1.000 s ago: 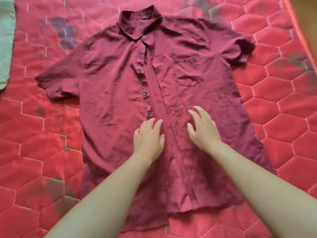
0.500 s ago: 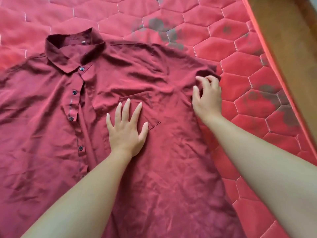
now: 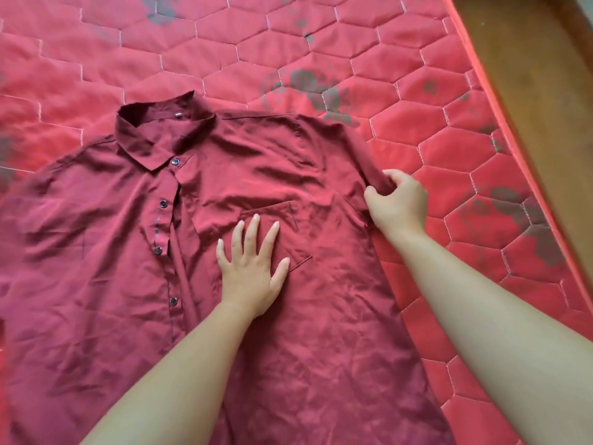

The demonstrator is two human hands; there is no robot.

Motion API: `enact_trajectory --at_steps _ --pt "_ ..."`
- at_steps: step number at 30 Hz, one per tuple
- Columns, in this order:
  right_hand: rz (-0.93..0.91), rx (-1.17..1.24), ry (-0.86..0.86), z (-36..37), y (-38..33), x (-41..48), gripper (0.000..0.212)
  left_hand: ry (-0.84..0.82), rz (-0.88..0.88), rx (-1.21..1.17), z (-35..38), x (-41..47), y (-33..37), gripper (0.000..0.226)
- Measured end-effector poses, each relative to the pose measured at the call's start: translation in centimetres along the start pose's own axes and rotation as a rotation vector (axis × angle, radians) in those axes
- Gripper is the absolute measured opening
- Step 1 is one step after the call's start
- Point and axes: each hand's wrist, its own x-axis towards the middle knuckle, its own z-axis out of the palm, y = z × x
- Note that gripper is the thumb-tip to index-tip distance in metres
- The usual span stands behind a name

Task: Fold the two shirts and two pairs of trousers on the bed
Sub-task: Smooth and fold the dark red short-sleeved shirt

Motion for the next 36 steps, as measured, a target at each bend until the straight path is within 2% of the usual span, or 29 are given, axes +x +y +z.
enact_trajectory --at_steps 2,4,8,12,14,17,18,21,24,26,28,30,32,33,36 --pt "-0.039 0.037 -0.001 -0.1 -0.7 -2.2 0.015 -0.048 0.012 -0.059 -1.3 -0.5 -0.5 0.063" --pt "-0.077 0.062 -0.017 0.0 -1.6 -4.3 0.009 -0.015 -0.022 -0.127 -3.1 -1.7 -1.5 0.059" --pt "-0.148 0.097 -0.111 1.4 -5.1 -8.2 0.009 -0.010 -0.098 -0.188 -6.3 -5.1 -5.2 0.054" --pt "-0.233 0.108 -0.156 4.8 -12.1 -13.0 0.009 -0.017 -0.137 -0.167 -9.2 -7.9 -10.6 0.050" --pt "-0.270 0.083 -0.253 7.6 -15.6 -16.6 0.011 -0.012 -0.172 -0.176 -10.5 -9.0 -14.1 0.050" --pt "-0.331 -0.031 -0.491 11.4 -18.6 -22.0 0.023 -0.052 -0.202 -0.227 -11.6 -10.2 -19.0 0.047" --pt "-0.331 -0.052 -0.502 12.0 -18.8 -23.1 0.026 -0.077 -0.191 -0.247 -11.8 -10.4 -20.3 0.045" --pt "-0.249 -0.024 -0.359 12.3 -18.4 -24.2 0.027 -0.133 -0.125 -0.307 -11.8 -10.5 -22.8 0.038" --pt "-0.172 -0.074 -0.229 12.3 -16.7 -23.3 0.029 -0.117 -0.071 -0.403 -11.4 -9.2 -22.7 0.027" --pt "-0.115 -0.146 -0.233 12.4 -14.9 -22.5 0.031 -0.116 -0.081 -0.452 -10.9 -7.9 -21.4 0.018" --pt "-0.101 -0.188 -0.311 12.5 -13.3 -22.1 0.033 -0.060 -0.153 -0.493 -10.3 -6.8 -19.5 0.014" --pt "-0.153 -0.157 -0.419 12.5 -12.0 -22.0 0.028 0.012 -0.270 -0.520 -9.4 -5.9 -17.8 0.028" --pt "-0.190 -0.035 -0.484 12.2 -11.3 -22.1 0.024 0.007 -0.384 -0.525 -8.4 -5.4 -16.6 0.044" --pt "-0.216 0.018 -0.466 11.8 -11.0 -22.1 0.025 -0.003 -0.416 -0.521 -8.0 -5.4 -16.4 0.043" --pt "-0.304 0.054 -0.326 10.5 -10.0 -21.4 0.029 0.050 -0.422 -0.522 -7.4 -5.5 -16.8 0.018"
